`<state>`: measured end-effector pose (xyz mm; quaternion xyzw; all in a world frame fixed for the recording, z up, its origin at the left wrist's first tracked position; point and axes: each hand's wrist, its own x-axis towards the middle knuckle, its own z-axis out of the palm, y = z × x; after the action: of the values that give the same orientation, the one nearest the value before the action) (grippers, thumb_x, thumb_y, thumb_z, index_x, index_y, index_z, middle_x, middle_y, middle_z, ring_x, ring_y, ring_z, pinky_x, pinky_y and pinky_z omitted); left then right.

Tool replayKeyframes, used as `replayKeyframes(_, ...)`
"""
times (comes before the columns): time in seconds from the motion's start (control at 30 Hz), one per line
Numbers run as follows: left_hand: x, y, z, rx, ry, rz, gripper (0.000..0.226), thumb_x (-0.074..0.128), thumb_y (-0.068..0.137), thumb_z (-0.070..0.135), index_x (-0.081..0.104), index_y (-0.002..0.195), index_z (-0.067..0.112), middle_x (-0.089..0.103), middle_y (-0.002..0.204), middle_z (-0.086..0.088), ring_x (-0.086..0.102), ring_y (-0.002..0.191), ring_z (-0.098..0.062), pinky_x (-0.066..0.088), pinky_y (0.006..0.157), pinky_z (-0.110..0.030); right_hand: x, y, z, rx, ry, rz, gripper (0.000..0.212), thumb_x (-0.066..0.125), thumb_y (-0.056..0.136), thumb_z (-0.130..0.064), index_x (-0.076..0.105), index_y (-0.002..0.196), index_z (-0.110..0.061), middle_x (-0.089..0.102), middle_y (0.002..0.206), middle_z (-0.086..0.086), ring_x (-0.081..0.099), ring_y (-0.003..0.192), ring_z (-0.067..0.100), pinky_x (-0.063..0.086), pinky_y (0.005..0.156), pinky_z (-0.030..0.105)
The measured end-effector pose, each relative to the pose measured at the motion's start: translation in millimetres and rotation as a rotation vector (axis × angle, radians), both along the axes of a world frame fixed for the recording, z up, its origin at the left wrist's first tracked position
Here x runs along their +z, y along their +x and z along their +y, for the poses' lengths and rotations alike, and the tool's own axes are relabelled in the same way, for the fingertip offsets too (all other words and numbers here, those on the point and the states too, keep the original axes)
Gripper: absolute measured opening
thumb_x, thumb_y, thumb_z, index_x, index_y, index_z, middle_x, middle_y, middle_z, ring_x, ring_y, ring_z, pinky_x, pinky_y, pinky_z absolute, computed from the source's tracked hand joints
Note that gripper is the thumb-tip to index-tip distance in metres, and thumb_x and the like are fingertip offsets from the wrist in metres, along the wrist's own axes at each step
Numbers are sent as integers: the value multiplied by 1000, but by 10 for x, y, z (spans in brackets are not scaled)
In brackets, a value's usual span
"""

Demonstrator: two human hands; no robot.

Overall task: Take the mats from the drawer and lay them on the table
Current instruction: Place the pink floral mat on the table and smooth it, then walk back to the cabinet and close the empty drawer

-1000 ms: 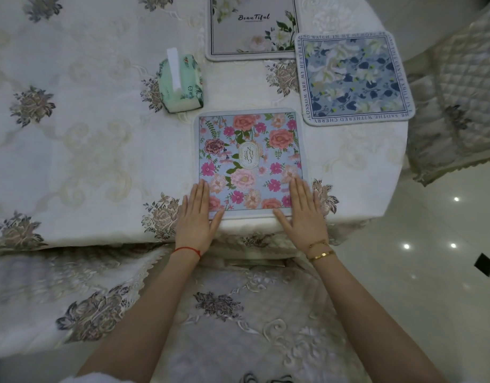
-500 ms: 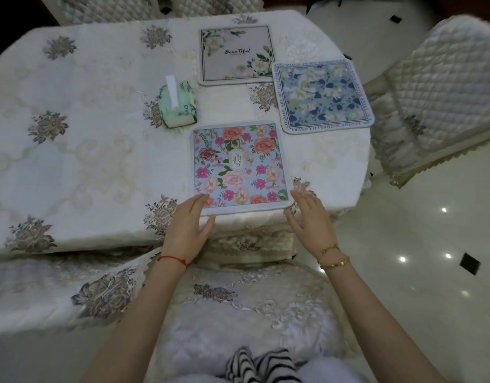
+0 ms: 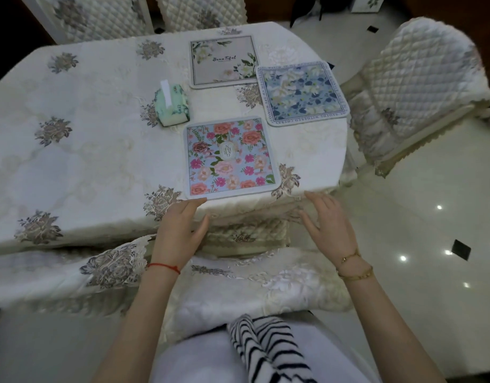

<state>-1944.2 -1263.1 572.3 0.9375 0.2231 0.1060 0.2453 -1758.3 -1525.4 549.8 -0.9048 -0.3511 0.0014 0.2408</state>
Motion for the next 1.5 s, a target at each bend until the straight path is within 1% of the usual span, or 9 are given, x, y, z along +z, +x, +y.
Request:
replayKeyframes(0.17,89,5,-239,-44,10,-15,34,60,93,22,61,125,11,66,118,-7,60,109,-24,46,95,-35,28,-95,-356,-20,5,12,46,44,96,-38,58,126,-6,64,117,8,57,111,26,40,99,30)
replayKeyframes(0.37,125,101,-678,-64,3,-1,34,61,92,22,62,124,11,69,112,-7,63,103,-23,46,90,-30,41,-195,-974,-122,17,20,35,63,93,-21,60,124,-5,66,116,11,58,109,27,43,98,35)
replayKeyframes(0.57,198,294,-1471,-90,31,-11,29,60,94,21,62,121,10,68,106,-8,62,97,-24,47,81,-30,64,-172,-1913,-195,7,19,35,65,92,-20,61,123,-5,66,111,12,58,105,30,46,95,38)
replayKeyframes(0.8,163,610,-2469,-97,-42,-42,29,59,94,24,64,120,11,68,109,-6,63,98,-22,54,83,-36,129,-9,-3091,-283,-2,66,35,64,92,-21,61,124,-6,66,116,11,57,112,29,45,98,38)
replayKeyframes(0.87,185,733,-2714,-111,-54,-51,29,59,94,23,64,121,13,68,109,-6,63,100,-21,54,84,-36,141,33,-3358,-309,-5,62,35,65,92,-21,62,123,-6,66,116,11,58,112,29,45,98,37)
replayKeyframes(1.03,244,1069,-3171,-179,-46,-43,29,58,95,23,63,122,12,68,115,-5,61,106,-19,44,89,-24,177,102,-3837,-377,19,60,34,66,91,-19,63,122,-4,67,115,13,59,109,30,42,97,32)
replayKeyframes(1.2,253,1398,-3476,-250,-40,4,32,56,96,27,61,125,14,67,114,-4,61,104,-19,51,89,-33,154,202,-4136,-445,32,106,35,64,93,-21,61,125,-5,66,119,13,57,114,29,39,99,30)
replayKeyframes(1.4,205,1947,-3749,-348,-22,39,30,55,96,28,61,124,18,66,114,-1,60,100,-15,45,85,-24,101,488,-4453,-546,45,111,35,63,93,-21,61,125,-6,66,119,12,57,114,26,34,99,22)
replayKeyframes(1.5,162,2370,-3904,-392,-26,51,31,55,96,28,62,124,17,67,110,-1,61,94,-15,48,81,-26,46,745,-4629,-600,42,117,35,64,93,-20,62,125,-6,66,120,11,57,114,25,32,98,18)
